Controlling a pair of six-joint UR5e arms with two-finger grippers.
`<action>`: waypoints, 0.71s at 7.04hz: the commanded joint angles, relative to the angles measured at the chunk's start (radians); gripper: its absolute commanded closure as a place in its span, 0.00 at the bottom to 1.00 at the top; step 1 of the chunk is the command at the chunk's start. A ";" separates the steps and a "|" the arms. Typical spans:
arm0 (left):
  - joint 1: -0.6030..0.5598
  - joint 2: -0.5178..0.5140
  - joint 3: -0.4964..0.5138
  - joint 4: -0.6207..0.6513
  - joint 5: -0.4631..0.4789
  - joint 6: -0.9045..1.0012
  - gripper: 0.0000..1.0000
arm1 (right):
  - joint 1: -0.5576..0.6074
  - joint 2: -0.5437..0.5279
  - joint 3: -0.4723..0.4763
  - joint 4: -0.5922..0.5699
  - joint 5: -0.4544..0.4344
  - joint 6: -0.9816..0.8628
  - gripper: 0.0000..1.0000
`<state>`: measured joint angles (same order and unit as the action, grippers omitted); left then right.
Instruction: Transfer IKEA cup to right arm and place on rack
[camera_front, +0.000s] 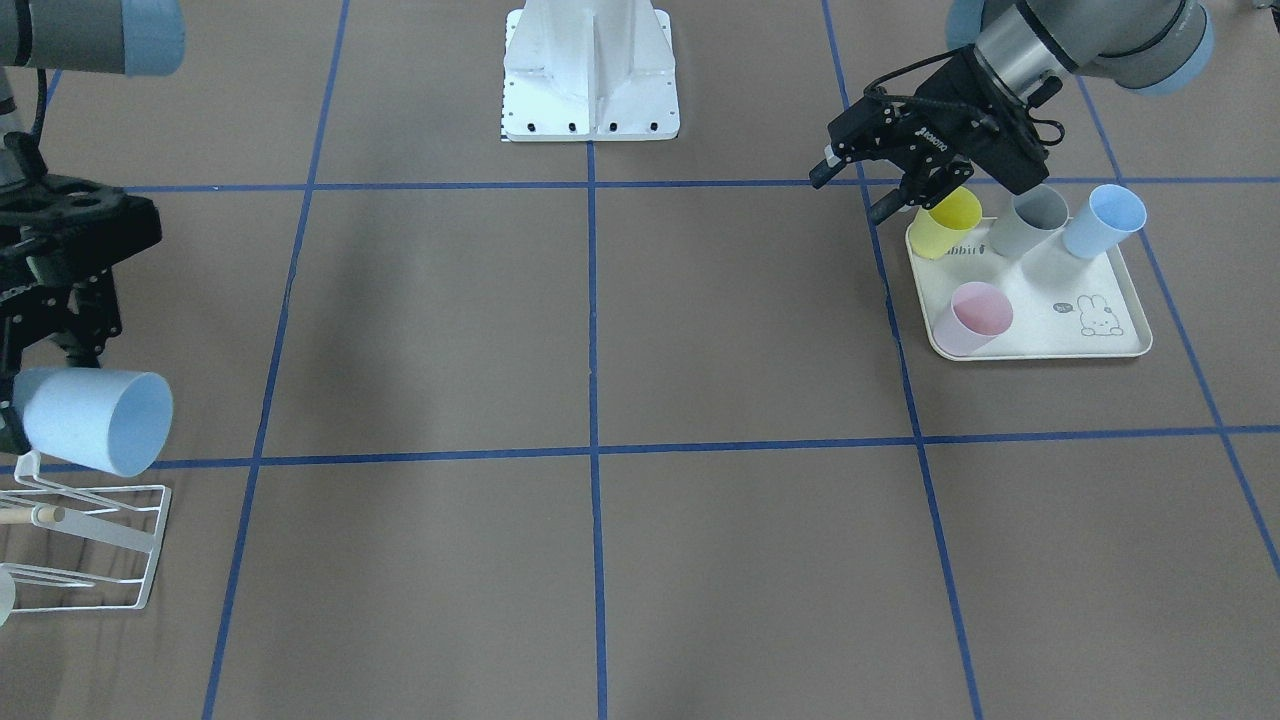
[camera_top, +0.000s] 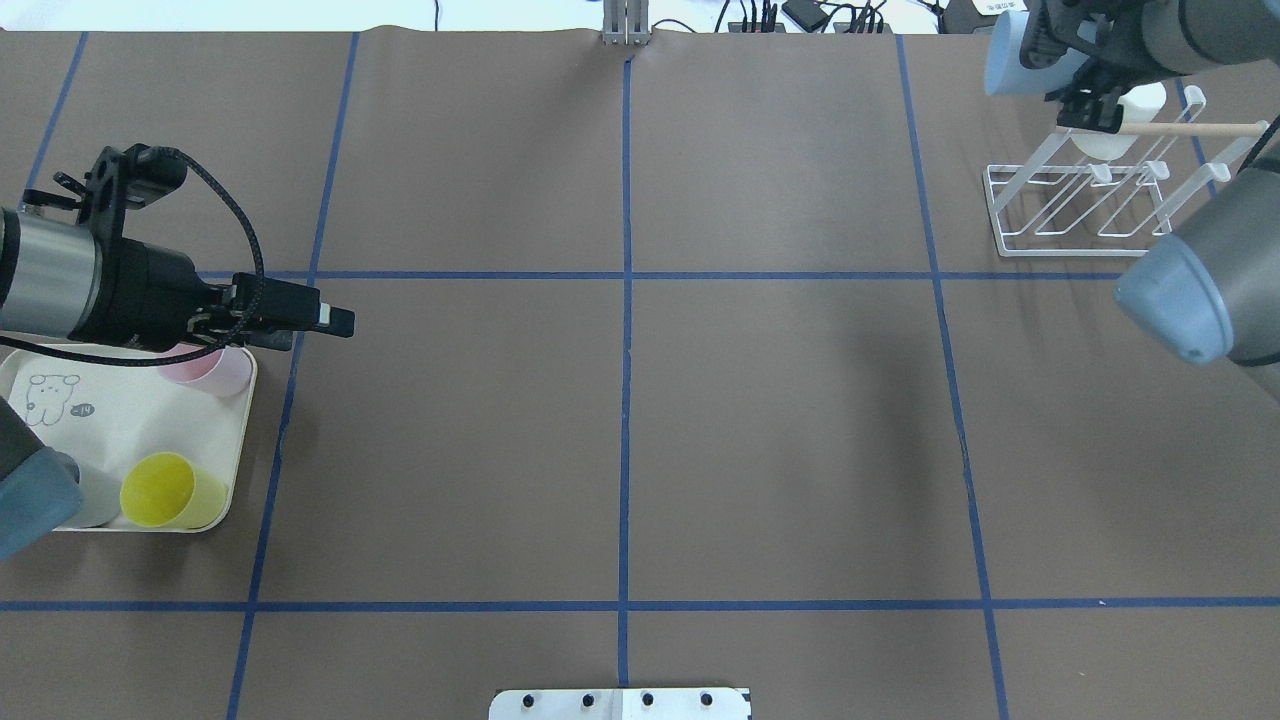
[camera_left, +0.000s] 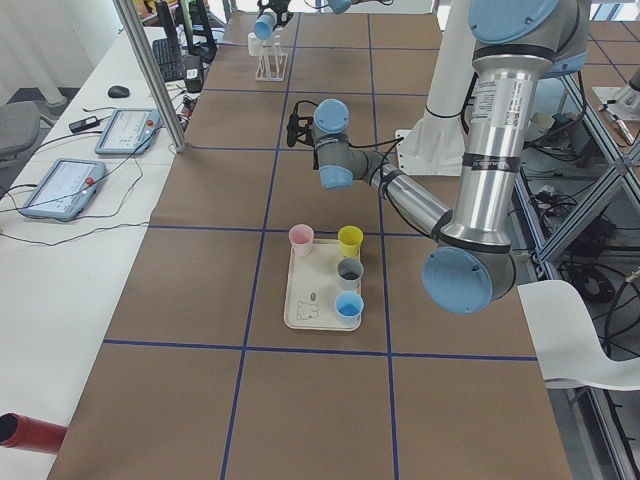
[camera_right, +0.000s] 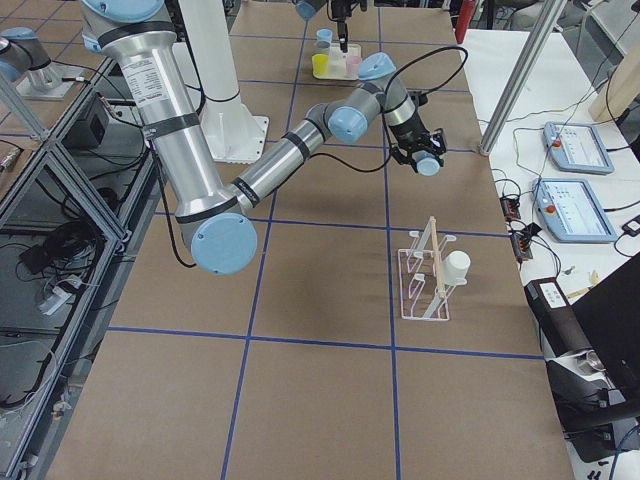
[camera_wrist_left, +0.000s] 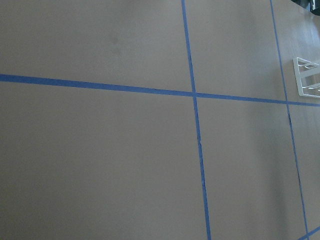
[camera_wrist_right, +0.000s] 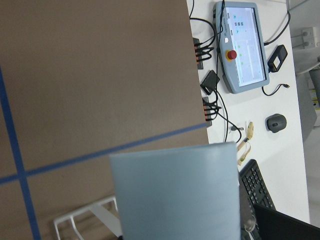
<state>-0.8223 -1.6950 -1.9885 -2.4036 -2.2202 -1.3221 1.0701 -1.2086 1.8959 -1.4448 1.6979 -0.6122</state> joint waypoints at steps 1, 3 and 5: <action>0.002 0.002 -0.003 -0.003 0.001 -0.002 0.00 | 0.071 0.010 -0.115 0.001 -0.099 -0.370 1.00; 0.002 0.002 -0.003 -0.003 0.001 -0.002 0.00 | 0.122 -0.038 -0.133 0.011 -0.135 -0.568 0.99; 0.003 0.000 -0.003 -0.003 0.001 -0.002 0.00 | 0.122 -0.170 -0.100 0.078 -0.207 -0.581 0.98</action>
<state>-0.8202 -1.6944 -1.9910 -2.4068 -2.2197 -1.3238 1.1883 -1.3035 1.7802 -1.4126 1.5239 -1.1718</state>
